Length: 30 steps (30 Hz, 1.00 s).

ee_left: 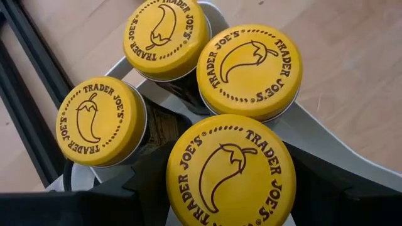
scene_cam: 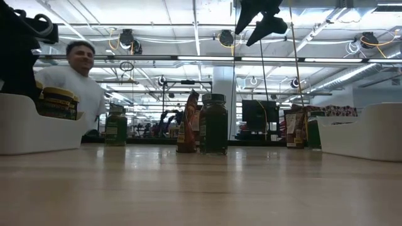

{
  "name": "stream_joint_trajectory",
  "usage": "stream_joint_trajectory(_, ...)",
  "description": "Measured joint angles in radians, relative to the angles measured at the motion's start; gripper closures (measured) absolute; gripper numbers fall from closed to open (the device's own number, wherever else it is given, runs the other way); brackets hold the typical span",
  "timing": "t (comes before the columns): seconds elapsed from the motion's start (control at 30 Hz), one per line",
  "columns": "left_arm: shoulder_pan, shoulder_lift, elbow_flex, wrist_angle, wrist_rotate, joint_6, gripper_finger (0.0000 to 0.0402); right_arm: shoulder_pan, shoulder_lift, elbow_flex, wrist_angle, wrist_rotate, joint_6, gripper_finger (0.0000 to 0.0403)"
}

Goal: Sort spices by type
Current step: Put the yellow seasoning bottle into the left white bin

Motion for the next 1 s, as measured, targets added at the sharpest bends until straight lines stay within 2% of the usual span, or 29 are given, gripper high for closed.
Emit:
stream_joint_trajectory(0.5, 0.000, 0.002, 0.005, 0.016, -0.001, 0.013, 0.0123, 0.018, 0.000, 0.000, -0.001, 0.000, 0.000, 0.0138)
stream_joint_trajectory(0.7, 0.000, 0.002, 0.007, 0.026, 0.028, 0.028, 0.0104, 0.027, 0.000, 0.000, -0.001, 0.000, 0.000, 0.0138)
stream_joint_trajectory(1.0, 0.000, 0.001, 0.073, -0.013, 0.030, 0.088, 0.0091, 0.026, 0.000, 0.000, -0.001, 0.000, 0.000, 0.0138)
